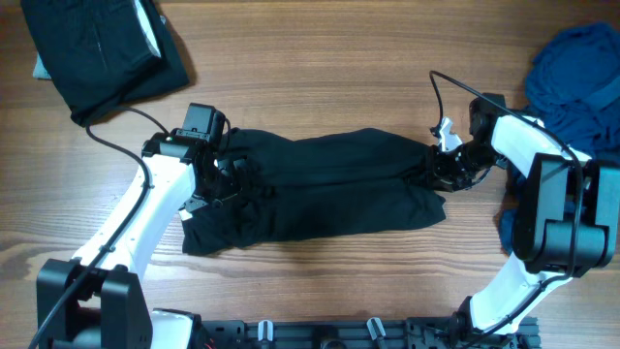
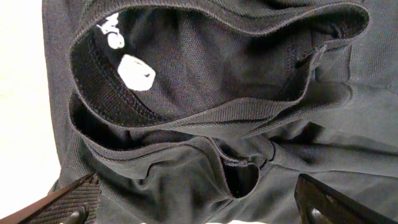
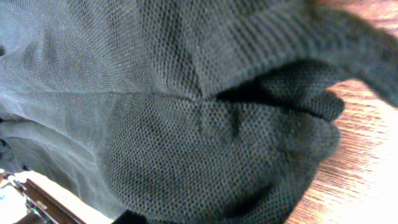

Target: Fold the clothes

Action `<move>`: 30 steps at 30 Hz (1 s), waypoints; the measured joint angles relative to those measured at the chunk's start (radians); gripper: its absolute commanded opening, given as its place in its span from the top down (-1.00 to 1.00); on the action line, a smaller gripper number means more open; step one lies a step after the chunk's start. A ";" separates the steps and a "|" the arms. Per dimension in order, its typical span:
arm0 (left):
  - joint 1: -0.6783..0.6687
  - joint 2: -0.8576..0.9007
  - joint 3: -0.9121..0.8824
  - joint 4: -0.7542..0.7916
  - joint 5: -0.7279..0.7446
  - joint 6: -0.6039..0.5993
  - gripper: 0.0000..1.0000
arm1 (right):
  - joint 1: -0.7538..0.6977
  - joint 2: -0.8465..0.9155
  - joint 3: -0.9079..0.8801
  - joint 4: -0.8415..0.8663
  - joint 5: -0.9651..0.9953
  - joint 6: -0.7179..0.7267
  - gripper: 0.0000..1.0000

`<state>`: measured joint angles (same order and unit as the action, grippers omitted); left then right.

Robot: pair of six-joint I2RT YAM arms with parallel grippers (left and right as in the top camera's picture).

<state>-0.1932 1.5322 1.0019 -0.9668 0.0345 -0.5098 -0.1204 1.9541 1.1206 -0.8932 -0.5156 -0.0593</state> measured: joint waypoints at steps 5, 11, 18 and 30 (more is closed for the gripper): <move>0.000 0.000 0.000 0.000 0.000 0.000 -1.00 | 0.002 0.001 0.001 0.000 0.030 0.041 0.78; 0.000 0.000 0.000 -0.001 0.000 0.000 -0.99 | 0.014 0.012 0.035 -0.039 0.086 0.102 0.91; 0.000 0.000 0.000 -0.012 0.000 0.000 -1.00 | 0.021 0.040 0.123 -0.155 0.280 0.191 0.92; 0.000 0.000 0.000 -0.013 0.000 0.000 -1.00 | 0.019 0.058 0.269 -0.284 0.483 0.265 0.92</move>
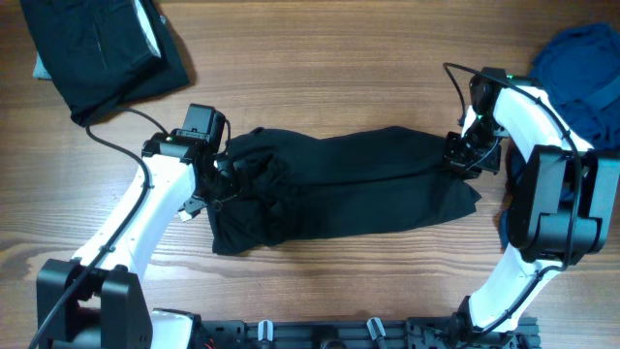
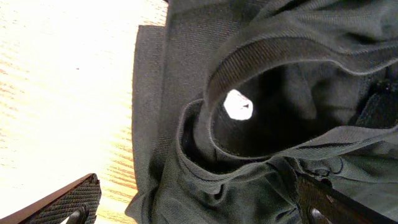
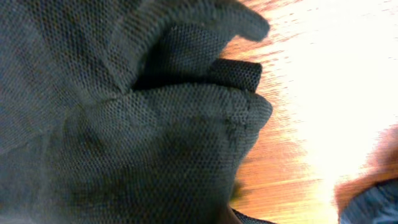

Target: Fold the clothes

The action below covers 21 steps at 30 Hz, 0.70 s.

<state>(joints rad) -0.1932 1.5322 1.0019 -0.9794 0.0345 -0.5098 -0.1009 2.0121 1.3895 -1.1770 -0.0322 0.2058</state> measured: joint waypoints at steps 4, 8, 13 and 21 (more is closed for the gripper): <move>0.000 0.000 0.000 0.000 0.000 0.000 -0.99 | 0.000 0.000 0.031 -0.053 0.024 0.043 0.92; 0.000 0.000 0.000 0.000 0.000 0.000 -1.00 | 0.018 -0.019 0.053 -0.078 0.039 0.075 0.91; 0.000 0.000 0.000 0.000 0.000 0.000 -0.99 | 0.100 -0.085 0.054 -0.087 0.051 0.102 0.91; 0.000 0.000 0.000 0.000 0.000 0.000 -1.00 | 0.358 -0.105 0.061 -0.087 0.068 0.209 0.91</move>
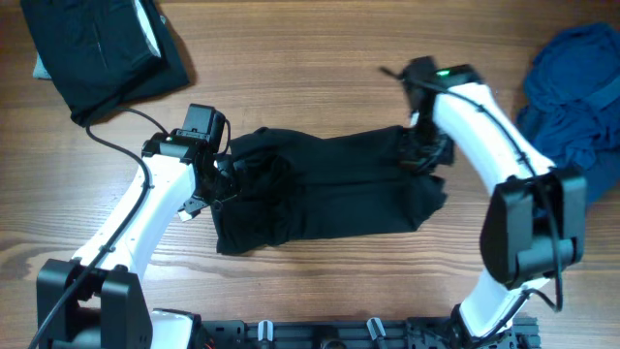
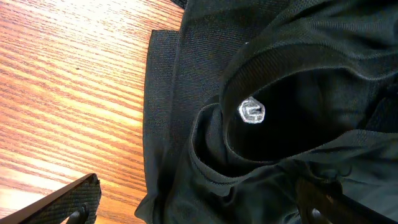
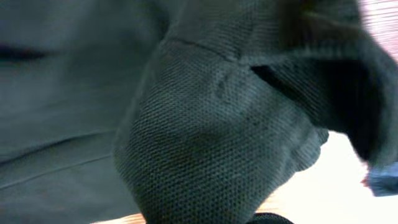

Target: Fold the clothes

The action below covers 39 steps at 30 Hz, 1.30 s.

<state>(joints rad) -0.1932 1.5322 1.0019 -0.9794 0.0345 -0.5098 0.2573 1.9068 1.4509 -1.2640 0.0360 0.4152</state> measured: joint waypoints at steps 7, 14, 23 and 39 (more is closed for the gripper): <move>0.000 0.000 0.000 0.000 0.000 0.000 -1.00 | 0.205 0.000 0.000 0.079 -0.002 0.090 0.78; 0.000 0.000 0.000 -0.005 0.000 0.000 -0.99 | 0.304 0.000 0.000 0.138 -0.066 0.115 0.48; 0.000 0.000 0.000 -0.005 0.000 0.000 -1.00 | 0.315 0.000 0.000 0.156 -0.176 0.092 0.21; 0.000 0.000 0.000 -0.008 -0.001 0.000 -0.99 | 0.166 -0.047 0.020 0.211 -0.193 0.056 -0.78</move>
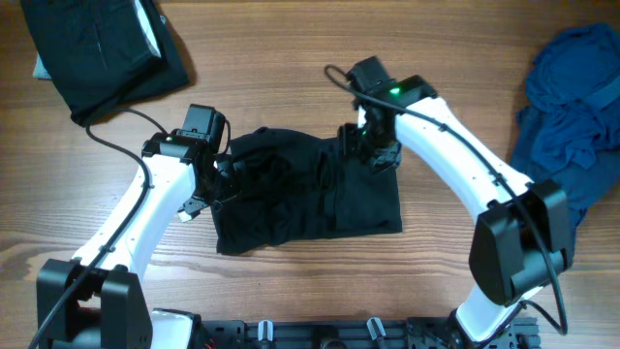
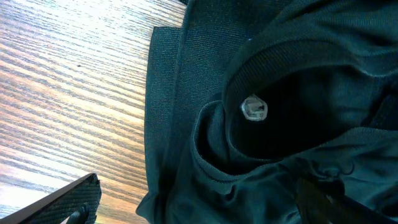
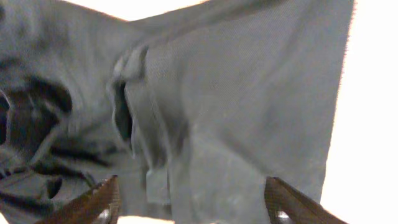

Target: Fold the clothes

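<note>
A black shirt (image 1: pixel 310 208) lies folded in half across the table's middle, its right half doubled over onto the left. My left gripper (image 1: pixel 221 176) rests low over the collar end, open, its fingers wide apart either side of the neck opening with its white label (image 2: pixel 254 108). My right gripper (image 1: pixel 374 152) hovers over the folded top layer (image 3: pixel 249 112) near its far edge, open, nothing between its fingers (image 3: pixel 102 198).
A folded stack of black clothes (image 1: pixel 97 48) sits at the far left corner. A crumpled blue garment (image 1: pixel 572 97) lies at the right edge. Black cables run from both wrists over the wooden table (image 1: pixel 291 58).
My right gripper has moved left from the shirt's right end to above its middle and let go. The shirt's right half now lies doubled over the left. The left arm has stayed put.
The shirt lay stretched out lengthwise, my right gripper shut on its right end and my left open at the collar. The right end then sat farther right, then back toward the middle. Now the shirt is half as long and released.
</note>
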Action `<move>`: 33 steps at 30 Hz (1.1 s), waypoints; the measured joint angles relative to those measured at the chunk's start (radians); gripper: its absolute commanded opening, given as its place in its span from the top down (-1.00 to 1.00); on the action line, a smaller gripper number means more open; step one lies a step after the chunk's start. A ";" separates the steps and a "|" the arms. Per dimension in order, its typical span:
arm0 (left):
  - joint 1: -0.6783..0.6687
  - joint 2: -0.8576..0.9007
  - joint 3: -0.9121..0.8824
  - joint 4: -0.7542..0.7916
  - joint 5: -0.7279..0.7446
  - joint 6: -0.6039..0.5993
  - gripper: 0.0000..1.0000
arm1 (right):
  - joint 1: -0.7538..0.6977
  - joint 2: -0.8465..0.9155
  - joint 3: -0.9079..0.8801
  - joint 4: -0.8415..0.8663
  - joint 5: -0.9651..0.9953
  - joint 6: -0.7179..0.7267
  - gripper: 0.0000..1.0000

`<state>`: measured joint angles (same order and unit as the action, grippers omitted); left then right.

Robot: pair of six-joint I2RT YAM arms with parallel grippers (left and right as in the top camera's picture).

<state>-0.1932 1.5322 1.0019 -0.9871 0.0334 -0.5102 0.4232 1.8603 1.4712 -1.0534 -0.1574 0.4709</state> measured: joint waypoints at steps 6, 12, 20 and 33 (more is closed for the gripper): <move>0.041 -0.006 0.000 -0.007 -0.037 -0.045 -1.00 | -0.081 -0.002 0.002 -0.016 0.000 -0.031 -1.00; 0.132 -0.122 0.000 0.012 -0.034 -0.035 -1.00 | -0.125 -0.002 0.002 -0.012 0.000 -0.058 -0.99; 0.303 -0.161 -0.039 0.134 0.256 0.148 -1.00 | -0.126 -0.002 0.002 -0.007 -0.008 -0.100 -1.00; 0.410 -0.111 -0.243 0.289 0.525 0.303 -1.00 | -0.126 -0.002 0.002 0.015 -0.026 -0.137 -1.00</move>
<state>0.2173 1.4208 0.7586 -0.6979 0.5579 -0.2070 0.2974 1.8587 1.4731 -1.0382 -0.1837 0.3340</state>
